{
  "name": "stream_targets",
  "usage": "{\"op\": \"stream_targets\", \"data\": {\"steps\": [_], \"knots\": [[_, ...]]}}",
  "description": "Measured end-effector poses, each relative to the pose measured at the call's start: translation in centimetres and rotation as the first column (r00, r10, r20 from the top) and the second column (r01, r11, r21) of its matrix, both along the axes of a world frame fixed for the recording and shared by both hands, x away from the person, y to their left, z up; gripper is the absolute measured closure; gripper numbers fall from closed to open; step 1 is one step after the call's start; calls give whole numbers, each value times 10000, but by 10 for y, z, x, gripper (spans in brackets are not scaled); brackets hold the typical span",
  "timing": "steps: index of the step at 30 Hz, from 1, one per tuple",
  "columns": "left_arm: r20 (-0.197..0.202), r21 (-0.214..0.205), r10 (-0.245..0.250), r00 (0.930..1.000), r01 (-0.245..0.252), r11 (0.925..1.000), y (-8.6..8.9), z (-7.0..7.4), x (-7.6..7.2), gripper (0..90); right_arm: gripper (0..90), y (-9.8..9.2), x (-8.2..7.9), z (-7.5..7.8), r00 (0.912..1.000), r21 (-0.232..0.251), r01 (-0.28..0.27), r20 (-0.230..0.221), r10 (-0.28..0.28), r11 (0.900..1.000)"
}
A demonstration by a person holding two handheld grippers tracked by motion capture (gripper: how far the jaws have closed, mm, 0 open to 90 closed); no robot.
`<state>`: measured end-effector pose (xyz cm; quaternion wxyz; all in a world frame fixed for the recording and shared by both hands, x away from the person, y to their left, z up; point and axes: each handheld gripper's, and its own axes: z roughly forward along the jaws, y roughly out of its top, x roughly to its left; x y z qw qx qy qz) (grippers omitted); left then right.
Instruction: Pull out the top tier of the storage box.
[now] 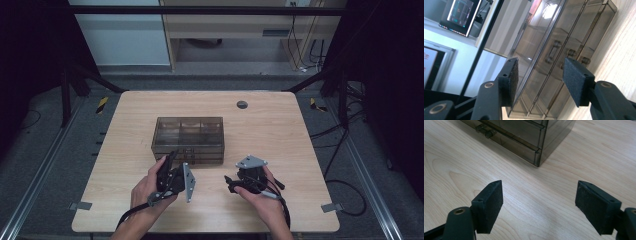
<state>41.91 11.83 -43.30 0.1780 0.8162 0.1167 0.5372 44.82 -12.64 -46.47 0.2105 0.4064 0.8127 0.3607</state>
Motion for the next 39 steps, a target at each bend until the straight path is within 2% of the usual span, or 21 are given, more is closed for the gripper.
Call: {"op": "stream_targets", "data": {"steps": [8, 10, 13, 17, 23, 24, 25, 28, 30, 32, 34, 38, 39], "knots": [[611, 828, -305, 9977, 254, 9962, -14, -13, 2, 556, 237, -4, -5, 1, 9995, -114, 173, 253, -170, 9998], [739, 1096, -288, 9969, 205, 9938, -14, -16, 2, 567, 237, -3, -5, 0, 9995, -103, 223, 223, -221, 9997], [779, 1244, -192, 9968, 94, 9922, -14, -22, 5, 591, 237, -4, -4, -1, 9995, -122, 250, 200, -247, 9996], [1036, 1577, -208, 9944, 42, 9875, -14, -28, 8, 640, 239, -8, -3, 0, 9991, -110, 394, 190, -391, 9992], [1505, 2676, -381, 9879, -36, 9635, -24, -38, 13, 704, 247, -12, -1, 0, 9981, -21, 594, 189, -594, 9982], [1545, 2793, -373, 9873, -74, 9602, -25, -39, 15, 707, 248, -12, -1, 0, 9980, -16, 607, 185, -606, 9982], [1545, 2793, -373, 9873, -74, 9602, -25, -39, 15, 716, 248, -12, -1, 0, 9980, -16, 607, 185, -606, 9982], [1614, 3213, -322, 9864, -217, 9467, -27, -46, 18, 734, 251, -13, -1, 0, 9979, -25, 626, 165, -625, 9980], [1654, 3376, -348, 9856, -234, 9410, -28, -49, 19, 744, 252, -14, -1, 0, 9980, -30, 608, 197, -608, 9981], [1741, 3475, -380, 9840, -253, 9373, -29, -51, 20, 744, 253, -14, -1, 0, 9978, -36, 628, 198, -627, 9980], [1721, 3452, -349, 9845, -271, 9381, -30, -52, 21, 748, 255, -15, -1, 0, 9979, -52, 619, 219, -617, 9981], [1825, 3566, -372, 9825, -309, 9338, -31, -53, 22, 752, 257, -16, -1, 0, 9976, -51, 647, 245, -645, 9979], [1851, 3632, -356, 9821, -347, 9311, -32, -54, 23, 753, 258, -16, -1, 0, 9974, -14, 692, 210, -692, 9976]]}}
